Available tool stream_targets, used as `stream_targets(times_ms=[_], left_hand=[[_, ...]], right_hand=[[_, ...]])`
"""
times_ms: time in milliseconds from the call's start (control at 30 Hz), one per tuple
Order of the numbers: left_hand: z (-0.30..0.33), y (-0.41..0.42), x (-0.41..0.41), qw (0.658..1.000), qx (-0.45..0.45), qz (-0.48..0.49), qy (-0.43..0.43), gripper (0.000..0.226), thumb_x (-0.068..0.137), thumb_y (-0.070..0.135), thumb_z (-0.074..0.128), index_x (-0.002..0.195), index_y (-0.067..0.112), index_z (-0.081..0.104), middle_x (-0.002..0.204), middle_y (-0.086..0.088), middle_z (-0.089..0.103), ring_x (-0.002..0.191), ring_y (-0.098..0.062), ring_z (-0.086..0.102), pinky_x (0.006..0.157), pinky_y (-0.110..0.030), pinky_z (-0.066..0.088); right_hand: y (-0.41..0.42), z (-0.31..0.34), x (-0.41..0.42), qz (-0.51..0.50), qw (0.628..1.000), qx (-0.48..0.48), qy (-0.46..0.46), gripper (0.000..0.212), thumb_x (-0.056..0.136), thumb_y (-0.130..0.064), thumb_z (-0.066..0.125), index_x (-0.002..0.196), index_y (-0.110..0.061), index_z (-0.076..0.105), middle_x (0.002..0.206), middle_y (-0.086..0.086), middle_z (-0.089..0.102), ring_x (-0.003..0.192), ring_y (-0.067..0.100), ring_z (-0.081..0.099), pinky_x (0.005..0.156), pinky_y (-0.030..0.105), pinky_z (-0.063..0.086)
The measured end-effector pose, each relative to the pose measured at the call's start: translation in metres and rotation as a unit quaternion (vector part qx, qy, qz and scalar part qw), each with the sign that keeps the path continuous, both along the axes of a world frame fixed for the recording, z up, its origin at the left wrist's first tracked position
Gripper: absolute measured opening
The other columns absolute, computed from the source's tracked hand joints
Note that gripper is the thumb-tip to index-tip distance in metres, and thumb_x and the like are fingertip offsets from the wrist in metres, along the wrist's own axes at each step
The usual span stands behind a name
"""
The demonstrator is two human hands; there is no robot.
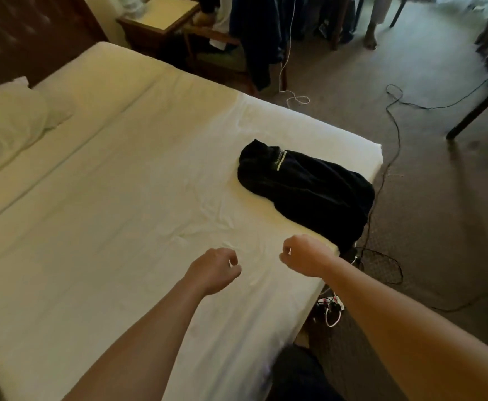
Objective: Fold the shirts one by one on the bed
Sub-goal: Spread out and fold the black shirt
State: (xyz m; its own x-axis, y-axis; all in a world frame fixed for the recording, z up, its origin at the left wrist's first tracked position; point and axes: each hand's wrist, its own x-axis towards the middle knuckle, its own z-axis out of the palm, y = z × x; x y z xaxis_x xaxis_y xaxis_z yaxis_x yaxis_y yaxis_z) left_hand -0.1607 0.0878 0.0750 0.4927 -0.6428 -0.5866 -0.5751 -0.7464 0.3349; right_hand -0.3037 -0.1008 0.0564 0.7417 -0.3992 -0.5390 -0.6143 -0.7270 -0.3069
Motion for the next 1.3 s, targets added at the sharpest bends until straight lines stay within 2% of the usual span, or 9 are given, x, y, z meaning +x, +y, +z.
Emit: stream_targets(times_ms=[333, 400, 567, 700, 767, 867, 1000, 1100, 1300], left_hand=[[-0.071, -0.136, 0.122, 0.995, 0.011, 0.092, 0.047, 0.024, 0.094, 0.040, 0.060, 0.108, 0.022, 0.069, 0.101, 0.002, 0.070, 0.088, -0.020, 0.066, 0.084, -0.041, 0.057], [-0.091, -0.150, 0.139, 0.992, 0.015, 0.111, 0.056, 0.024, 0.094, 0.039, 0.060, 0.108, 0.022, 0.069, 0.098, 0.002, 0.070, 0.086, -0.020, 0.066, 0.082, -0.040, 0.057], [-0.143, -0.164, 0.161, 0.986, 0.028, 0.148, 0.074, 0.018, 0.096, 0.037, 0.057, 0.104, 0.025, 0.068, 0.096, 0.007, 0.068, 0.078, -0.016, 0.063, 0.074, -0.033, 0.053], [-0.173, -0.158, 0.163, 0.982, 0.045, 0.161, 0.091, 0.015, 0.096, 0.036, 0.057, 0.101, 0.026, 0.067, 0.096, 0.008, 0.068, 0.082, -0.018, 0.064, 0.077, -0.035, 0.054], [-0.183, -0.149, 0.162, 0.979, 0.056, 0.169, 0.098, 0.014, 0.095, 0.036, 0.057, 0.100, 0.027, 0.067, 0.095, 0.008, 0.068, 0.081, -0.018, 0.063, 0.078, -0.036, 0.054], [-0.189, -0.135, 0.161, 0.976, 0.053, 0.185, 0.099, 0.013, 0.095, 0.034, 0.057, 0.098, 0.028, 0.068, 0.092, 0.009, 0.068, 0.081, -0.017, 0.063, 0.078, -0.036, 0.055], [-0.172, -0.117, 0.161, 0.970, 0.022, 0.227, 0.086, 0.011, 0.095, 0.032, 0.058, 0.094, 0.027, 0.068, 0.088, 0.009, 0.068, 0.079, -0.016, 0.064, 0.077, -0.036, 0.055], [-0.149, -0.102, 0.161, 0.963, -0.001, 0.258, 0.073, 0.010, 0.094, 0.032, 0.059, 0.095, 0.027, 0.068, 0.089, 0.009, 0.067, 0.078, -0.016, 0.063, 0.077, -0.036, 0.054], [-0.083, -0.057, 0.142, 0.963, -0.022, 0.266, 0.041, 0.035, 0.093, 0.036, 0.063, 0.127, 0.030, 0.057, 0.109, 0.008, 0.062, 0.088, -0.014, 0.059, 0.073, -0.032, 0.048]], right_hand=[[-0.150, -0.113, 0.157, 0.019, 0.999, 0.000, 0.033, 0.021, 0.095, -0.030, 0.052, 0.098, -0.014, 0.064, 0.092, 0.005, 0.064, 0.078, 0.025, 0.062, 0.073, 0.037, 0.059], [-0.169, -0.141, 0.175, -0.007, 0.999, 0.011, 0.040, 0.020, 0.095, -0.030, 0.054, 0.105, -0.015, 0.062, 0.102, 0.006, 0.065, 0.086, 0.026, 0.062, 0.076, 0.039, 0.059], [-0.199, -0.206, 0.211, -0.075, 0.997, -0.003, -0.010, 0.075, 0.094, -0.045, 0.062, 0.155, -0.022, 0.025, 0.156, 0.009, 0.034, 0.140, 0.035, 0.036, 0.108, 0.052, 0.042], [-0.205, -0.243, 0.227, -0.087, 0.995, 0.009, 0.045, 0.102, 0.083, -0.059, 0.069, 0.158, -0.027, 0.008, 0.156, 0.009, 0.032, 0.143, 0.036, 0.030, 0.112, 0.055, 0.027], [-0.198, -0.257, 0.228, -0.044, 0.996, -0.027, 0.068, 0.094, 0.084, -0.047, 0.070, 0.156, -0.024, 0.014, 0.147, 0.013, 0.035, 0.135, 0.038, 0.034, 0.109, 0.054, 0.030], [-0.197, -0.265, 0.235, 0.000, 0.996, -0.079, 0.032, 0.049, 0.089, -0.019, 0.062, 0.135, -0.015, 0.045, 0.124, 0.013, 0.050, 0.111, 0.036, 0.050, 0.090, 0.047, 0.048], [-0.197, -0.226, 0.250, 0.009, 0.999, -0.043, -0.008, 0.015, 0.091, -0.018, 0.056, 0.103, -0.018, 0.047, 0.091, 0.004, 0.055, 0.070, 0.025, 0.052, 0.059, 0.033, 0.042], [-0.176, -0.186, 0.250, 0.067, 0.997, -0.041, -0.005, 0.018, 0.090, -0.027, 0.056, 0.105, -0.021, 0.049, 0.076, -0.003, 0.047, 0.066, 0.022, 0.052, 0.057, 0.031, 0.044], [-0.085, -0.102, 0.262, 0.191, 0.978, 0.076, 0.018, 0.036, 0.085, -0.040, 0.065, 0.115, -0.024, 0.056, 0.091, -0.004, 0.059, 0.083, 0.019, 0.062, 0.073, 0.037, 0.057]])
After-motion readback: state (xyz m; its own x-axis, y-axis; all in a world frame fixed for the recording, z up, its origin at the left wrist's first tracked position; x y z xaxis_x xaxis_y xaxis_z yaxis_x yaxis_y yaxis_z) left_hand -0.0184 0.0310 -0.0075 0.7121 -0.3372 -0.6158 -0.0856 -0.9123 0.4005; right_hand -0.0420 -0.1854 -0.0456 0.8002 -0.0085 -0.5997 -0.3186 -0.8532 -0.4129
